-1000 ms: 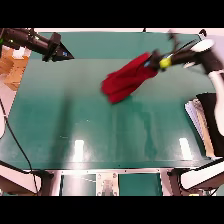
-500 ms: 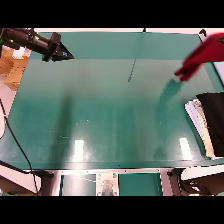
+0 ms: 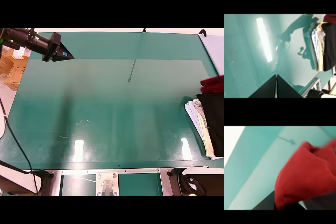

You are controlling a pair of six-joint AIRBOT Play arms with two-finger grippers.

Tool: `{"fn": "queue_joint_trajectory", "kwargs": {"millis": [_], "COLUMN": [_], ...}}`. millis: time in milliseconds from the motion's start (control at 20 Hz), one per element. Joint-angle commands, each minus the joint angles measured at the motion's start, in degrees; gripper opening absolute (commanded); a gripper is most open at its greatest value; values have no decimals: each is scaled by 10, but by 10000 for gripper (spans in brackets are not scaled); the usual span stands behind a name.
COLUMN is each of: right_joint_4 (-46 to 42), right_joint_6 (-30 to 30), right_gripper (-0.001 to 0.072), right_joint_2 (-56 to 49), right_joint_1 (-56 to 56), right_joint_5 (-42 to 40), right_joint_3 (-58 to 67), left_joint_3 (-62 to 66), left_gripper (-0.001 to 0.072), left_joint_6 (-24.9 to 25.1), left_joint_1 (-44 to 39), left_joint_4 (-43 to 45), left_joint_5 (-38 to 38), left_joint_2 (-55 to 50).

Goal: Fold the shirts.

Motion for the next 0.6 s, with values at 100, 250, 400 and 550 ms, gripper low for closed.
{"fn": "queue_joint_trajectory", "kwargs": {"millis": [100,250,400,550], "right_joint_4": [-180,-276,-325,-350], "right_joint_6": [45,35,39,43], "right_gripper": [14,14,15,16], "right_joint_2": [10,47,75,90], "right_joint_1": [-42,-42,-44,-53], "right_joint_5": [179,176,177,176], "right_joint_3": [-2,-64,-144,-228], "left_joint_3": [0,0,0,0], "left_gripper": [24,24,24,24], "left_joint_6": [0,0,0,0], "left_joint_1": [0,0,0,0], "left_joint_4": [0,0,0,0], "left_joint_5": [-4,-5,-5,-4], "left_joint_2": [0,0,0,0]}}
